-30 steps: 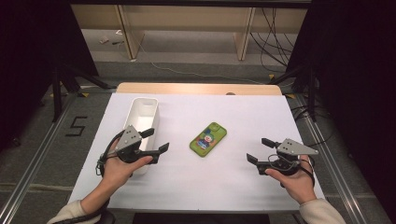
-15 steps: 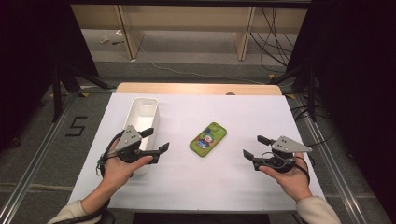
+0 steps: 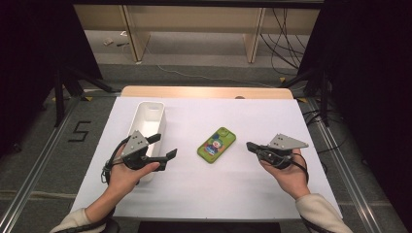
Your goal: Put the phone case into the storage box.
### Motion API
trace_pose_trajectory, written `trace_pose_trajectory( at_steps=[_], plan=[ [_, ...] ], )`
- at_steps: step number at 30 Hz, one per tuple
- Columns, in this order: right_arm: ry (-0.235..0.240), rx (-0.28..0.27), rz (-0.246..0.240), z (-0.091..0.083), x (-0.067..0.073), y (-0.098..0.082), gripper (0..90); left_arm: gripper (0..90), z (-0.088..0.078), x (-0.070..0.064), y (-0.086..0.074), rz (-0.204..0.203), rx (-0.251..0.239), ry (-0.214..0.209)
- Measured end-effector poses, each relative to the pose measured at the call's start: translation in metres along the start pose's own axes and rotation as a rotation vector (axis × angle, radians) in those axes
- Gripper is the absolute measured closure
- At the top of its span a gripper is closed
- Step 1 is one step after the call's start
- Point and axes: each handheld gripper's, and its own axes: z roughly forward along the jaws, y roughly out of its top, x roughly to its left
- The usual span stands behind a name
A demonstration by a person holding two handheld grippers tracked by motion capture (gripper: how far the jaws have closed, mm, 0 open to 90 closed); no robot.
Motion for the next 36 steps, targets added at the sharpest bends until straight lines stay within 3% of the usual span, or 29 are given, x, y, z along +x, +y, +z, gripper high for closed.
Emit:
trace_pose_trajectory(
  at_steps=[11,24,36],
  plan=[
    [0.048,0.011,-0.021,0.037,0.011,0.021,90.0,19.8,0.000,0.001,0.000,0.000,-0.002,0.005],
    [0.111,0.107,-0.032,0.094,0.030,0.037,90.0,19.2,-0.001,0.000,0.000,-0.004,-0.006,0.003],
    [0.138,0.186,-0.029,0.131,0.035,0.044,90.0,18.7,-0.001,0.000,0.000,-0.007,-0.007,-0.001]
  ],
)
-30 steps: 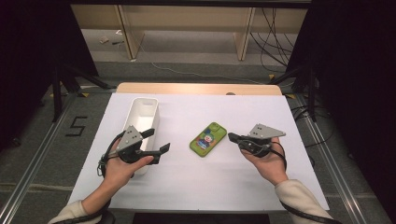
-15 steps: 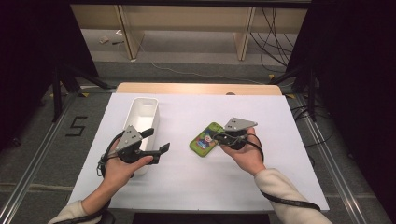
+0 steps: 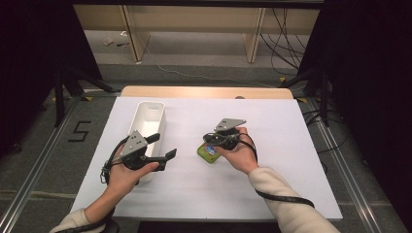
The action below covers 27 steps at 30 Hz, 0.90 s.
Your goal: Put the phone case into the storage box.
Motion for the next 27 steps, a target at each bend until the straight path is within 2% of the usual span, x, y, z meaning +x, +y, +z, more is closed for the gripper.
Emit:
trace_pose_trajectory(
  at_steps=[4,10,13,26,27],
  plan=[
    [0.003,0.017,-0.003,0.005,-0.001,0.004,90.0,18.5,0.000,0.000,0.000,-0.001,0.000,-0.002],
    [0.009,0.073,0.019,0.016,-0.003,0.008,90.0,18.4,0.000,0.000,0.000,-0.001,0.000,-0.002],
    [-0.003,0.106,0.027,0.027,-0.003,0.009,90.0,18.2,0.000,-0.001,0.000,0.010,0.004,0.001],
    [-0.010,0.167,0.031,0.052,0.000,0.014,90.0,17.7,0.000,0.000,0.000,0.012,0.004,0.004],
    [-0.012,0.191,0.029,0.056,0.001,0.014,90.0,17.6,0.000,0.000,0.000,0.009,0.004,0.006]
  ],
)
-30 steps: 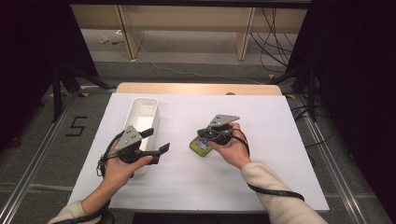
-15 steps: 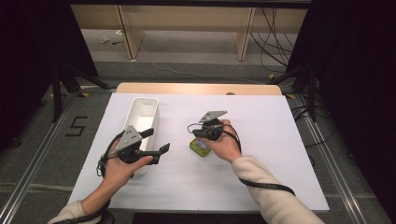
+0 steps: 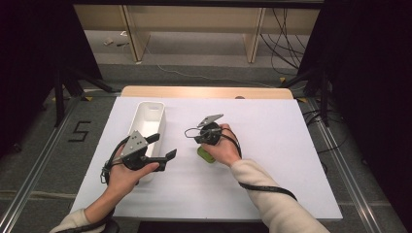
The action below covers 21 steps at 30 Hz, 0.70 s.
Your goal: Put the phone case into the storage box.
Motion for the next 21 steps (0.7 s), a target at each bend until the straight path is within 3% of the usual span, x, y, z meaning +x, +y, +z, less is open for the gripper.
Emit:
trace_pose_trajectory(
  at_steps=[21],
  plan=[
    [-0.002,0.101,0.022,0.014,-0.008,0.000,90.0,16.6,0.000,0.001,-0.001,-0.003,0.002,0.001]
  ],
)
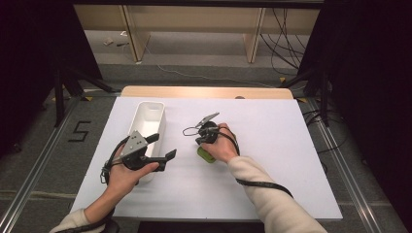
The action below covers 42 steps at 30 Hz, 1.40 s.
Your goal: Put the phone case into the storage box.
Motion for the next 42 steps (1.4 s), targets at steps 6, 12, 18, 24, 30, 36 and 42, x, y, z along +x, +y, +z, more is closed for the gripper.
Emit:
trace_pose_trajectory(
  at_steps=[6,12,18,24,30,36,42],
  plan=[
    [0.005,0.021,-0.002,0.000,-0.001,-0.002,90.0,16.5,0.000,0.000,0.000,0.001,0.003,0.001],
    [0.017,0.045,0.003,-0.002,-0.001,-0.002,90.0,16.4,0.000,0.000,0.000,-0.002,0.005,0.002],
    [0.028,0.084,-0.009,-0.009,0.002,-0.007,90.0,16.3,0.000,0.001,-0.001,-0.002,0.006,0.003],
    [0.043,0.114,-0.017,-0.018,0.004,-0.014,90.0,16.2,0.000,0.001,-0.001,-0.003,0.005,0.004],
    [0.050,0.134,-0.006,-0.028,0.004,-0.025,90.0,16.1,0.000,0.000,-0.001,-0.005,0.005,0.004],
    [0.049,0.148,0.003,-0.040,0.002,-0.038,90.0,16.1,0.001,0.000,-0.001,-0.005,0.008,0.003],
    [0.038,0.162,0.022,-0.054,-0.002,-0.052,90.0,16.1,0.001,0.000,-0.001,-0.004,0.009,0.003]
  ],
)
